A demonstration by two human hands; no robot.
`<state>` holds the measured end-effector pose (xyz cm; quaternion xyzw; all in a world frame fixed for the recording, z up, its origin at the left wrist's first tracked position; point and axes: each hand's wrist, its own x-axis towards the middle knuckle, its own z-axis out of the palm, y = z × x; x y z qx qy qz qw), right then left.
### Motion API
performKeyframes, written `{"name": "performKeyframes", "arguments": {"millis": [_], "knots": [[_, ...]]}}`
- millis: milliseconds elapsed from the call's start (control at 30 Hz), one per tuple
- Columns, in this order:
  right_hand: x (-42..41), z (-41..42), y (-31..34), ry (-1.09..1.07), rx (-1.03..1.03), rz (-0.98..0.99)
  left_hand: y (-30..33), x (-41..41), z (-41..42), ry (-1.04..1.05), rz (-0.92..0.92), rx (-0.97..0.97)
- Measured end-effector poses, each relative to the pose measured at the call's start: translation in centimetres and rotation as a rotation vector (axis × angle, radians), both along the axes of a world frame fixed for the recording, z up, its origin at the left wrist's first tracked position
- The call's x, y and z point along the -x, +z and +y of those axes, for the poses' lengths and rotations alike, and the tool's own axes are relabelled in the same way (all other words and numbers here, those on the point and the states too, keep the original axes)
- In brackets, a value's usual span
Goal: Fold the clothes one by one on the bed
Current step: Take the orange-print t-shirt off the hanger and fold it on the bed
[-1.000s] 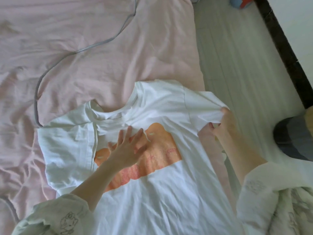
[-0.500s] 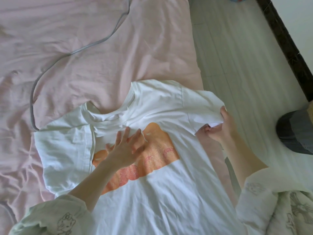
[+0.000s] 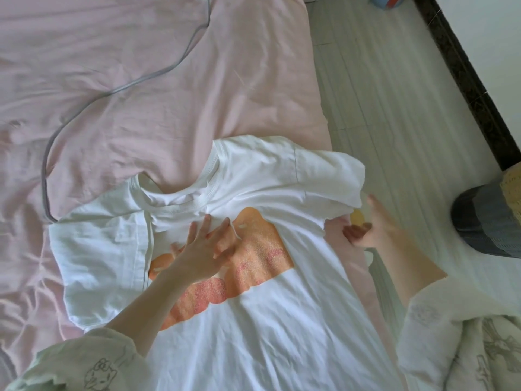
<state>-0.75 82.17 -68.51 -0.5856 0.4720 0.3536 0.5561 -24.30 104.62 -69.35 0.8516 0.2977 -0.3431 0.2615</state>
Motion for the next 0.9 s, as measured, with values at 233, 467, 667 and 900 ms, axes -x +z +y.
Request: {"name": "performKeyframes", "arguments": {"millis": [233, 467, 667, 900], "knots": [[0.8, 0.9, -0.8, -0.265, -0.501, -0.018, -0.5, 0.2, 0.1, 0.003, -0.012, 0.002], [1.9, 7.0, 3.0, 0.082, -0.130, -0.749, -0.7, 0.9, -0.2, 0.165, -0.112, 0.124], [10.6, 10.6, 3.2, 1.323, 0.150, -1.308, -0.8, 4.1, -0.4, 0.341, -0.475, 0.107], [16.0, 6.5, 0.7, 1.695, 0.355, -1.348, -0.3, 10.7, -4.7, 0.257, -0.566, -0.047]]}}
